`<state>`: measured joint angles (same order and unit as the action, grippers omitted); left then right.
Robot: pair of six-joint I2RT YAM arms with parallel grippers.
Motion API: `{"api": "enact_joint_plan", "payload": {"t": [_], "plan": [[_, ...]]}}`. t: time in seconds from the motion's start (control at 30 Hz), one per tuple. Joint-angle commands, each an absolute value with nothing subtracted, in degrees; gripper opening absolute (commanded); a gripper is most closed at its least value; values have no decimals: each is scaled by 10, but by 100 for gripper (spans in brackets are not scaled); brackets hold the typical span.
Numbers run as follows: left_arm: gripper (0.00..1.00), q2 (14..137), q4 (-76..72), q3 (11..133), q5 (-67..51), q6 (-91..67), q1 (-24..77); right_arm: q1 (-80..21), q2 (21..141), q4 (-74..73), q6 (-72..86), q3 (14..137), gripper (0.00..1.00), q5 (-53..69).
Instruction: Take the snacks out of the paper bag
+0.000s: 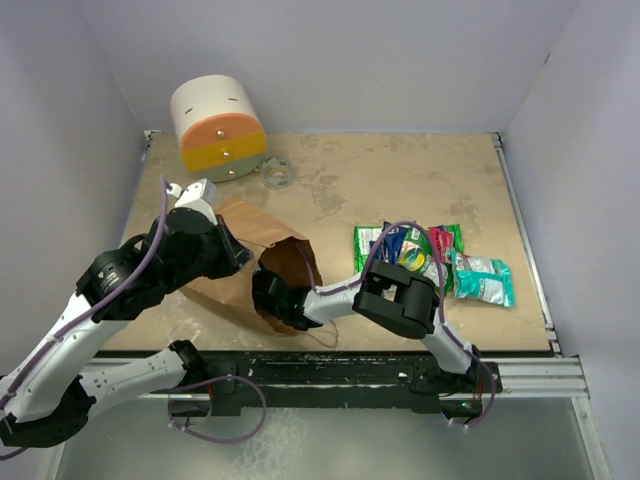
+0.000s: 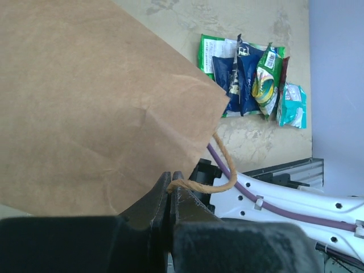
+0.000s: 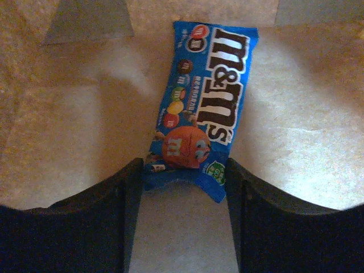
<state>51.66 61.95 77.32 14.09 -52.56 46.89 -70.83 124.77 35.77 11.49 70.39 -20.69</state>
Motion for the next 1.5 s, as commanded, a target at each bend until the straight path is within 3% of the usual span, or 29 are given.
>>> {"api": "enact_joint_plan", "payload": {"t": [0.0,0.13,0.27,0.33,0.9,1.3,1.47], "plan": [[0,491,652,761,177,-554,467,-704,1231,349,69,709,51,-202],[0,471,659,741,191,-568,467,-703,1208,355,25,699,43,-202],[0,462,673,733,208,-581,467,-703,1172,369,-4,674,23,-194],[0,460,676,735,216,-585,468,-703,1153,377,-26,658,19,-187],[0,488,643,774,253,-570,467,-731,936,357,-52,479,14,-93],[0,520,600,772,233,-549,467,-731,900,322,-63,484,0,-132],[0,521,592,764,224,-549,467,-731,895,322,-62,483,0,-136]]}}
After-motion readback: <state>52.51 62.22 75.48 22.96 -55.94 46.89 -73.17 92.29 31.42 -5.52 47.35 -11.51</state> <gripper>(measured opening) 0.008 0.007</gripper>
